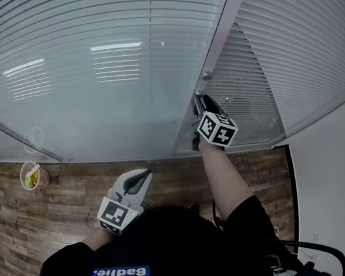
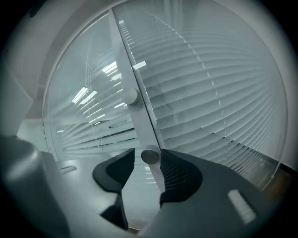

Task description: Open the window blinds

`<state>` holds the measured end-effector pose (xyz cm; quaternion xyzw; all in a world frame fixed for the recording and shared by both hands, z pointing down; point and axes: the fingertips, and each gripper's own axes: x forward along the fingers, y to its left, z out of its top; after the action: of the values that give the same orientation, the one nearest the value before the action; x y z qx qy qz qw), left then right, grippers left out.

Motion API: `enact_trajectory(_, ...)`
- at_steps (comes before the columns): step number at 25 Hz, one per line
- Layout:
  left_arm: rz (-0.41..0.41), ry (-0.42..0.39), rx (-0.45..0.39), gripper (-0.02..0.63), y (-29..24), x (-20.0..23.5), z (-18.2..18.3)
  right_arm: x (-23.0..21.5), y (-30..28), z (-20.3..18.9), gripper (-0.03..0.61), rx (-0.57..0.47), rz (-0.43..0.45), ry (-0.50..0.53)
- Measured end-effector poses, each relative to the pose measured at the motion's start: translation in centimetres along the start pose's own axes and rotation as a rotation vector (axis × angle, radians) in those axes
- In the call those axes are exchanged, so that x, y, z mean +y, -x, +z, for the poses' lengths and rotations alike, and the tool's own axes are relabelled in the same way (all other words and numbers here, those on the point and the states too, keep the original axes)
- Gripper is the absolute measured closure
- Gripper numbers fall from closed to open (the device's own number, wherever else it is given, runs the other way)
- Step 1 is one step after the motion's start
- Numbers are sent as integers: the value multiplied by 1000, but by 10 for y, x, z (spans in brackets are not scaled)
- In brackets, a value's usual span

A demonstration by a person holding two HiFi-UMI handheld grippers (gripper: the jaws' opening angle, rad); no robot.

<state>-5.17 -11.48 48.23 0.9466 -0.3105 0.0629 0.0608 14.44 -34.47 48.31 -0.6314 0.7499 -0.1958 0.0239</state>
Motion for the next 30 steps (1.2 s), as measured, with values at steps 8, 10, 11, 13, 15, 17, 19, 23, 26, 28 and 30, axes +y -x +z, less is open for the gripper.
enact_trajectory(8,16,14,-10,615,7,2,1,-3,-5,-4,454,63,-96,114)
enact_trajectory(10,19,17,-9,615,8,3,0,-2,-6,-5,454,90,-124,224)
enact_trajectory(11,19,17,-9,615,8,4,0,-1,-6,-5,454,101,-139,284)
enact_trajectory(13,20,17,-8,615,9,4,0,0,-7,-6,456,119,-166,400)
enact_trajectory(15,18,15,-8,615,10,3,0,4,-6,-8,456,138,-187,503)
enact_trajectory(17,16,11,-6,615,12,2,-1,7,-5,-8,456,152,-208,602)
enact_trajectory(19,15,14,-4,615,12,2,-1,9,-5,-7,456,160,-227,705)
enact_trajectory(23,10,15,2,615,11,2,-2,9,-6,-10,456,178,-265,931)
enact_trajectory(26,6,13,6,615,9,0,-2,10,-6,-11,456,182,-291,1114)
enact_trajectory(28,6,14,7,615,8,0,-1,12,-6,-10,457,182,-303,1223)
enact_trajectory(30,5,15,11,615,7,0,-4,11,-7,-14,457,184,-312,1318)
